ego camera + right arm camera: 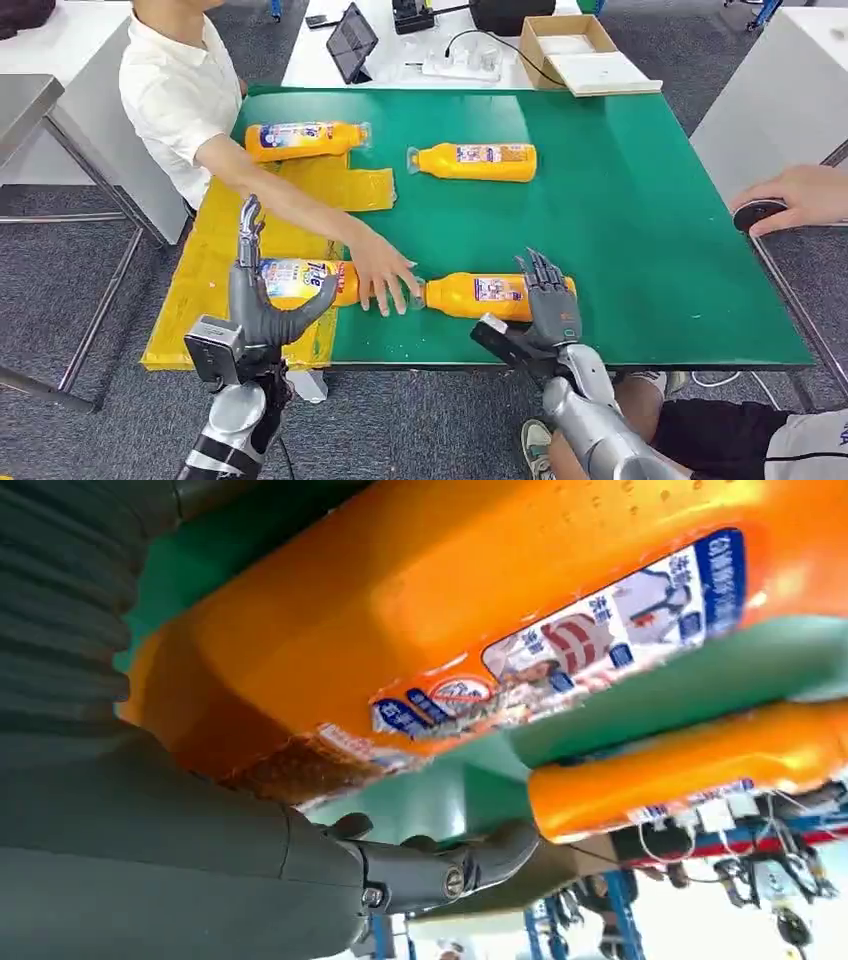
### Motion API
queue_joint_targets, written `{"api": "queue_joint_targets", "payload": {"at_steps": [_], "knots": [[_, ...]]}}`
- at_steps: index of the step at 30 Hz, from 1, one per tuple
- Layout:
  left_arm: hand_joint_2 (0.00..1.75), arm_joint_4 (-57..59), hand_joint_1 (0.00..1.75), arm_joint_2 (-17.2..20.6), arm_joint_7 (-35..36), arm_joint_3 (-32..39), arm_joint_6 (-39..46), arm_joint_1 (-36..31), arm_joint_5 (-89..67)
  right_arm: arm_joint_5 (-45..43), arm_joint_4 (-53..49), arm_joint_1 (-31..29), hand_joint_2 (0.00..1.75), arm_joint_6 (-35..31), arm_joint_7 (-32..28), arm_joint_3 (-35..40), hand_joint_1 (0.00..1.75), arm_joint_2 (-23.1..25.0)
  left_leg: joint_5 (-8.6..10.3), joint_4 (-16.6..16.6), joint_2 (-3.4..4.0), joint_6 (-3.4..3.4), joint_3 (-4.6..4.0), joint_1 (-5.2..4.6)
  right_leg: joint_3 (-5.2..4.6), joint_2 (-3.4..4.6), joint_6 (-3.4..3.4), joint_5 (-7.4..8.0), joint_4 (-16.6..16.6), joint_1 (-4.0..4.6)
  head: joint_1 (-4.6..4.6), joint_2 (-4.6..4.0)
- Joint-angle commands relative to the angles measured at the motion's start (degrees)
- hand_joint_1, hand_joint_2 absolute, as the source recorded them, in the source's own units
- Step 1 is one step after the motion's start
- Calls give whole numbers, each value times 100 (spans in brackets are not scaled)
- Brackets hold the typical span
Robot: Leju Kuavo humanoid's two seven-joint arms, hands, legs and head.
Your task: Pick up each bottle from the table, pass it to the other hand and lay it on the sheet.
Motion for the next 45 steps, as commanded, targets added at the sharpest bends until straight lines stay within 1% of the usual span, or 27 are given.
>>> {"api": "queue_joint_targets", "payload": {"at_steps": [1, 2, 3, 4, 6, 8, 9, 11, 12, 13, 14, 16, 18, 21, 24, 36, 37, 39, 40, 41, 42, 43, 44, 45], "knots": [[175, 374, 0, 113, 31, -92, 7, -198, 6, 13, 730, -196, 175, 127, 79, 250, 0, -6, -1, -5, 2, -7, 14, 3, 15, -6, -9, -1, -5, 4, -2, 0], [175, 374, 0, 113, 31, -92, 7, -198, 6, 13, 730, -196, 175, 127, 79, 250, 0, -6, -1, -5, 1, -6, 12, 2, 14, -6, -9, 0, -4, 3, -2, 0], [175, 352, 0, 113, 77, -92, -4, -189, 3, 182, 772, -214, 175, 142, 302, 367, 0, -25, -1, -4, 0, -5, 14, 2, 14, -6, -12, 2, -4, 3, -2, 0], [175, 328, 0, 122, 143, -92, -38, -177, -5, 474, 804, -240, 175, 291, 642, 581, 0, -70, -1, -8, 1, -9, 20, 4, 20, -8, -18, 2, -6, 5, 0, 0], [175, 232, 0, 128, 259, -46, -115, -111, -15, 1110, 738, -235, 175, 389, 1377, 970, 0, -139, -1, -6, 3, -6, 18, 1, 16, -5, -18, 6, -5, 3, -2, 0], [175, 119, 0, 113, 344, 20, -183, 9, -53, 1425, 673, -191, 175, 662, 1819, 1133, 0, -145, -2, -6, 8, -6, 22, 3, 18, -2, -19, 7, -7, 5, -2, 0], [175, 87, 0, 104, 383, 51, -238, 44, -66, 1526, 637, -179, 175, 860, 1928, 1182, 0, -141, -2, -4, 11, -5, 27, 3, 22, -1, -17, 7, -6, 4, -2, 0], [175, 62, 0, 96, 424, 64, -338, 76, -87, 1608, 561, -157, 175, 1032, 1989, 1218, 2, -138, -1, -8, 19, -8, 41, 5, 34, -2, -20, 6, -11, 7, 0, 0], [175, 57, 0, 95, 426, 67, -349, 77, -94, 1622, 550, -160, 175, 1079, 1979, 1228, 131, -136, -2, -7, 21, -10, 45, 6, 38, -3, -24, 6, -11, 9, -2, 0], [175, 56, 0, 81, 426, 90, -360, 72, -111, 1621, 512, -160, 175, 1202, 1939, 1227, 171, -147, -3, -7, 27, -9, 50, 5, 42, 2, -22, 8, -10, 7, -4, 0], [175, 71, 0, 73, 436, 100, -402, 56, -126, 1597, 485, -166, 175, 1265, 1889, 1195, 175, -154, -4, -6, 21, -9, 53, 4, 44, -1, -21, 8, -12, 7, -2, 0], [175, 107, 0, 67, 472, 103, -490, 34, -107, 1558, 516, -195, 175, 1393, 1808, 1165, 175, -171, 0, -8, 13, -10, 59, 4, 46, -9, -24, 7, -14, 7, 0, 0], [175, 184, 0, 76, 484, 104, -595, -4, -82, 1361, 550, -251, 175, 1650, 1550, 1051, 175, -192, -3, -6, 24, -8, 61, 3, 47, 4, -22, 10, -12, 6, -2, 0], [175, 302, 0, 76, 440, 114, -642, -74, -70, 1188, 620, -393, 175, 1887, 1288, 976, 175, -287, -1, -5, 12, -7, 65, 3, 53, -7, -22, 7, -12, 6, 0, 0], [175, 342, 0, 74, 411, 131, -665, -87, -46, 1082, 638, -479, 175, 1926, 1157, 922, 175, -319, 0, -7, 18, -6, 74, 3, 63, -2, -21, 9, -14, 6, -2, 0], [175, 297, 0, 115, 387, 152, -693, -25, -18, 1001, 665, -428, 175, 1867, 1098, 876, 175, -285, 0, -8, 16, -6, 74, 4, 66, -3, -22, 9, -16, 7, -2, 0], [175, 251, 0, 126, 378, 158, -701, 9, -9, 927, 622, -392, 175, 1750, 964, 832, 175, -270, 3, -15, 14, -10, 74, 7, 68, -8, -26, 11, -23, 10, 0, 0], [175, 152, 0, 100, 316, 233, -650, 65, 81, 379, 427, -309, 175, 1388, 228, 499, 175, -139, -2, -8, 20, -7, 77, 6, 69, 1, -22, 9, -16, 8, 0, 0], [175, 119, 0, 60, 323, 288, -592, 82, 164, 192, 229, -261, 175, 1063, -85, 405, 175, -53, -3, -6, 22, -6, 76, 4, 67, 5, -21, 9, -15, 7, -2, 0], [175, 122, 0, 34, 355, 321, -568, 81, 217, 92, 98, -229, 175, 906, -255, 350, 175, -1, -1, -12, 24, -10, 76, 7, 68, 3, -25, 10, -20, 10, -2, 0], [175, 167, 0, -26, 431, 382, -497, 58, 344, -322, -214, -150, 175, 705, -719, 140, 175, 152, -3, -7, 26, -7, 73, 5, 65, 8, -22, 10, -15, 8, -2, 0], [175, 265, 0, -94, 519, 425, -438, 18, 554, -552, -608, -39, 175, 457, -997, 112, 175, 254, -3, -4, 29, -6, 66, 5, 60, 13, -21, 11, -12, 7, 0, 0], [175, 344, 0, -115, 566, 426, -419, -12, 691, -656, -920, 49, 175, 323, -1067, 154, 175, 307, -4, -7, 33, -9, 64, 6, 57, 14, -25, 11, -12, 9, 2, 0], [175, 429, 0, -176, 639, 475, -367, -27, 942, -1002, -1387, 196, 175, 181, -1315, 106, 175, 406, -6, -3, 47, -8, 58, 6, 49, 29, -23, 13, -8, 8, 2, 0]]}}
